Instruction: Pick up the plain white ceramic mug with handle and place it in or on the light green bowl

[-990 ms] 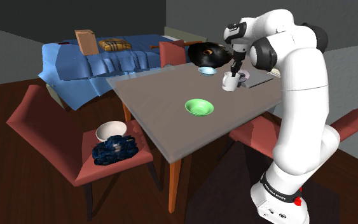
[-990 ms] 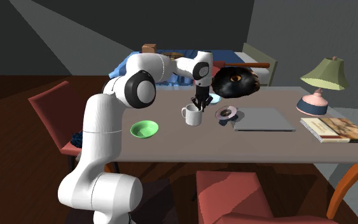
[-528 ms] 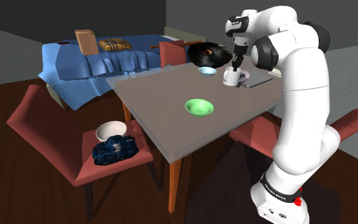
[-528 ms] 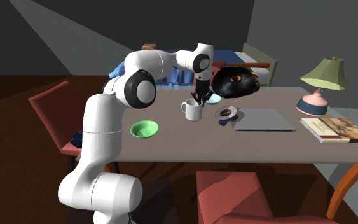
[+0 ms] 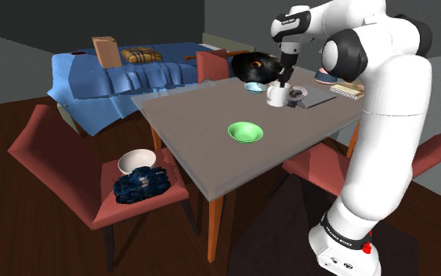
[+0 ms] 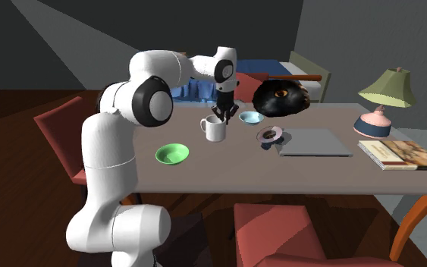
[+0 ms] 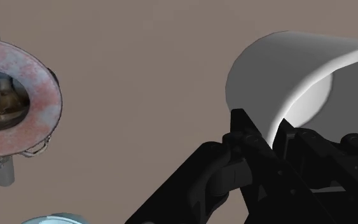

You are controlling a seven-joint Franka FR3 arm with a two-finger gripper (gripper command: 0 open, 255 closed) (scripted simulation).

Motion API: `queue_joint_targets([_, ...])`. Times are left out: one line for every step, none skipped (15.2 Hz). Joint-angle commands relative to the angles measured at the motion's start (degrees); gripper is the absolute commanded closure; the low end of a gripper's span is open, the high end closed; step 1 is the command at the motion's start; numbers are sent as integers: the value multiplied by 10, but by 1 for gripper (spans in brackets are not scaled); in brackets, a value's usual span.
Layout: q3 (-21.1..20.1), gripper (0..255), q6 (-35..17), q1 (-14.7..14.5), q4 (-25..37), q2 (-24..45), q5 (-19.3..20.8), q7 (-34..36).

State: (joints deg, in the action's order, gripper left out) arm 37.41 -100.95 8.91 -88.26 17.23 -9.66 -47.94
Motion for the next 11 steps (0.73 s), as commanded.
queue_joint_targets([-3, 255, -11, -29, -37, -33, 20, 30])
queue_joint_targets([-5, 255, -14, -42, -53, -49, 30, 46])
queue_joint_targets([-8, 255, -17, -55, -68, -65, 39, 63])
queue_joint_targets([-12, 255, -20, -67, -83, -80, 49, 79])
queue_joint_targets([-17, 255, -22, -78, -96, -94, 58, 96])
queue_joint_targets([-22, 255, -23, -89, -108, -108, 66, 113])
queue_joint_targets([-27, 255, -24, -99, -120, -121, 74, 130])
queue_joint_targets([-33, 255, -25, -108, -131, -133, 81, 146])
queue_joint_targets([-40, 255, -25, -117, -141, -145, 88, 163])
queue_joint_targets([-47, 255, -26, -126, -150, -156, 94, 180])
queue_joint_targets([-54, 255, -25, -134, -159, -166, 99, 196])
